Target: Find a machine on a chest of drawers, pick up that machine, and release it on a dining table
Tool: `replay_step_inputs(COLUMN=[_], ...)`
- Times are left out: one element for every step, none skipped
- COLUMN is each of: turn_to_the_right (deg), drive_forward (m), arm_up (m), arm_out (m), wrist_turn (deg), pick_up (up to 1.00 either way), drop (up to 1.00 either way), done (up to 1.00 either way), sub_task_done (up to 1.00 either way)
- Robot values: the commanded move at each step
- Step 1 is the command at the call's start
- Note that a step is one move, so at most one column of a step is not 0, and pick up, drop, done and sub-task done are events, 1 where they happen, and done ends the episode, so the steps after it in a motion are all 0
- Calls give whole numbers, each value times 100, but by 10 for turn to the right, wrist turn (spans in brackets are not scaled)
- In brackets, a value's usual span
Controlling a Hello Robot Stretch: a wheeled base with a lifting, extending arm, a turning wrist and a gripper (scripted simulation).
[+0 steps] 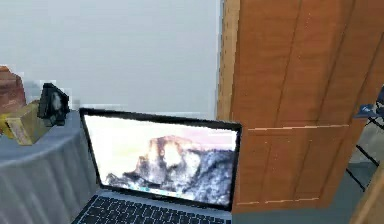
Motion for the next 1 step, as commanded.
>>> replay_step_inputs(turn_to_the_right=[-180], drive_forward=[0], arm_up=[0], arm_out=[0], wrist_turn=[0], pick_up=[0], drop=[0], done=[0], sub_task_done=[0])
